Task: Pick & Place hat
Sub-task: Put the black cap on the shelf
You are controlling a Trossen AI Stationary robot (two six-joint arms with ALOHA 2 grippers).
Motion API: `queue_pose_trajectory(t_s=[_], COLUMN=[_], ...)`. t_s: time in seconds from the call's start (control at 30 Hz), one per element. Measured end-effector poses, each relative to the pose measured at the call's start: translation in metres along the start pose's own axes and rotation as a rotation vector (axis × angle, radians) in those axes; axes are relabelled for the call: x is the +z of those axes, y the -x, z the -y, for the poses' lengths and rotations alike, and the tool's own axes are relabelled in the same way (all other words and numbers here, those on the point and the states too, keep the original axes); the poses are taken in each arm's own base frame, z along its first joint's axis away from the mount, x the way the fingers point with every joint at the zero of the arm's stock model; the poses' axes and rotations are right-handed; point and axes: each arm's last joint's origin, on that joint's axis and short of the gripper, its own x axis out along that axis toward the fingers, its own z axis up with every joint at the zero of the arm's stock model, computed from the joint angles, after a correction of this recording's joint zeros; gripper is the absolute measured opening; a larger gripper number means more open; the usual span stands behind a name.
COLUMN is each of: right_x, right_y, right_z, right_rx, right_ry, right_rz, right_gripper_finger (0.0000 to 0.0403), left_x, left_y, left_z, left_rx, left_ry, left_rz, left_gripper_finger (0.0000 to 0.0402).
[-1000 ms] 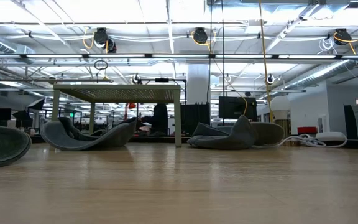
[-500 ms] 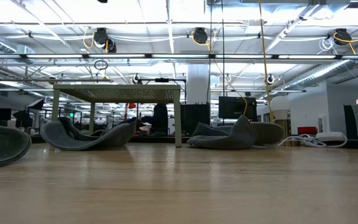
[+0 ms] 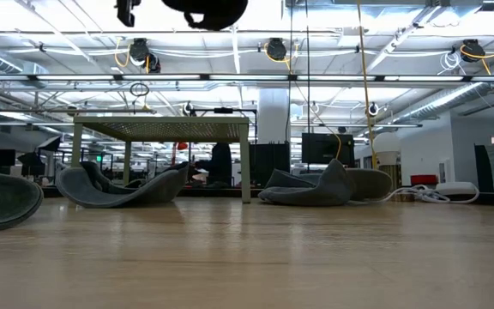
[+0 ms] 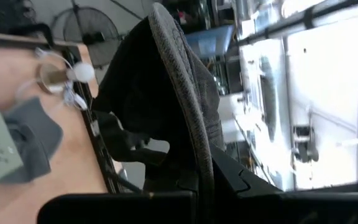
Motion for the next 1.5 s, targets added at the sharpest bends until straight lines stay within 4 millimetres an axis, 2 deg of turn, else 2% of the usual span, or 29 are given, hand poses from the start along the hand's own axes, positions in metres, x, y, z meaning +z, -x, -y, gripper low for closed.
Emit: queue_pose_trajectory(t_s=[0.3, 0.5, 0.67, 0.9, 1.1, 1.5], right_x=[0.000, -0.001, -0.002, -0.003, -0.007, -0.010], right_y=[0.000, -0.001, -0.001, -0.001, -0.003, -0.003], right_z=[0.000, 0.001, 0.001, 0.002, 0.002, 0.001], right_rx=[0.000, -0.005, -0.002, -0.042, -0.055, -0.037], right_ry=[-0.004, -0.005, 0.000, -0.005, -0.047, -0.048], right_rz=[0.000, -0.004, -0.011, -0.051, -0.079, -0.106], right_gripper_finger=[0.0183, 0.0183, 0.0183, 0.0183, 0.0183, 0.0183], left_x=[0.026, 0.043, 0.054, 0.055, 0.053, 0.050], left_y=[0.005, -0.006, -0.005, -0.003, -0.003, 0.004], left_z=[-0.022, -0.055, -0.083, -0.111, -0.125, -0.138], left_rx=[0.027, 0.088, 0.136, 0.237, 0.340, 0.557], left_ry=[0.031, 0.049, 0.084, 0.093, 0.107, 0.183], left_rz=[-0.003, -0.062, -0.095, -0.119, -0.117, -0.052], left_gripper_finger=[0.0008, 0.0008, 0.0008, 0.0008, 0.0008, 0.0008])
